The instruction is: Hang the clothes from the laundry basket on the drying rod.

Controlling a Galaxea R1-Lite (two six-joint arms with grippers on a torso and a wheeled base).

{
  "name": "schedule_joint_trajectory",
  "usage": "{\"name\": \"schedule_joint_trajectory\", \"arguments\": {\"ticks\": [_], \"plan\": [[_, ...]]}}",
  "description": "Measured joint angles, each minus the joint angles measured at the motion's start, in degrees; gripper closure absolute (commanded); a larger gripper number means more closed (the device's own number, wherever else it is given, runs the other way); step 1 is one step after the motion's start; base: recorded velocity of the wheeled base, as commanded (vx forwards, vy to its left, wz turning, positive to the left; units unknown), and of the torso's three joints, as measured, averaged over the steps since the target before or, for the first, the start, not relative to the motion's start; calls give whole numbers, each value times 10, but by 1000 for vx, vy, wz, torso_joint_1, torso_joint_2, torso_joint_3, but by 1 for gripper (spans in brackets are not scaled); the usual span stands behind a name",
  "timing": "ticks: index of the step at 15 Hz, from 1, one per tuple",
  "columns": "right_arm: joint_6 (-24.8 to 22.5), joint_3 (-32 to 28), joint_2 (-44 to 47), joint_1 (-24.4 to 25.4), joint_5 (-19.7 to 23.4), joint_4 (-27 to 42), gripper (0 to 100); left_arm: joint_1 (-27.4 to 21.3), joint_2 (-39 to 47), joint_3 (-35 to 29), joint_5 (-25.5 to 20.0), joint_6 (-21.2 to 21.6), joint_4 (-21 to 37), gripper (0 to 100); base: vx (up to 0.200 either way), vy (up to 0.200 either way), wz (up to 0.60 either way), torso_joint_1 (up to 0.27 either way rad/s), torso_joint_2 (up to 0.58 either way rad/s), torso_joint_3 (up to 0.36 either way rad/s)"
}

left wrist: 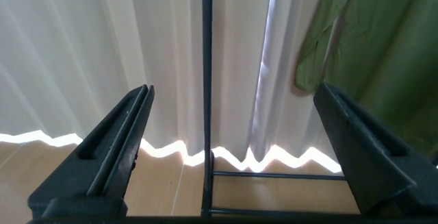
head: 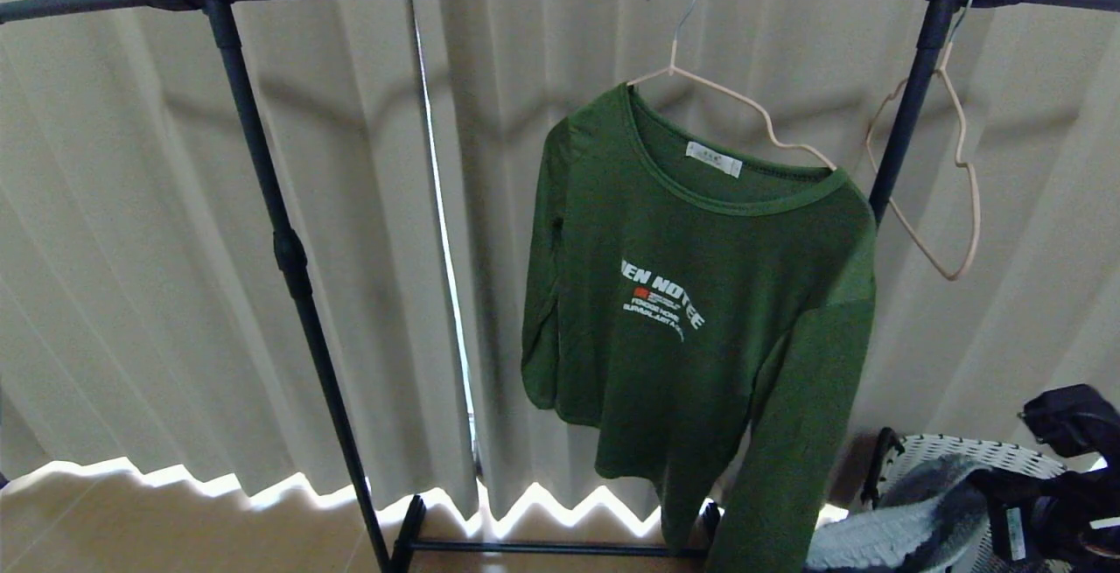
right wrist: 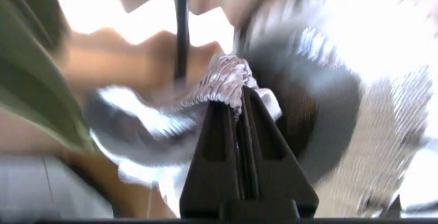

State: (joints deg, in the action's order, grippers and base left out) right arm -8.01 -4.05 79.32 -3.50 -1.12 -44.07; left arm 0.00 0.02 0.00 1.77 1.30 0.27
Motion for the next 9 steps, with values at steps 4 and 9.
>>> {"name": "schedule_joint_trajectory", "arguments": {"ticks": [4, 9], "plan": [[-1, -10, -141, 64, 13, 2, 100, 0, 0, 0, 0, 4, 0, 0, -200, 0, 0, 1, 2, 0], [-2, -43, -212, 161, 12, 91, 100, 0, 0, 0, 0, 4, 0, 0, -200, 0, 0, -2, 1, 4]]}}
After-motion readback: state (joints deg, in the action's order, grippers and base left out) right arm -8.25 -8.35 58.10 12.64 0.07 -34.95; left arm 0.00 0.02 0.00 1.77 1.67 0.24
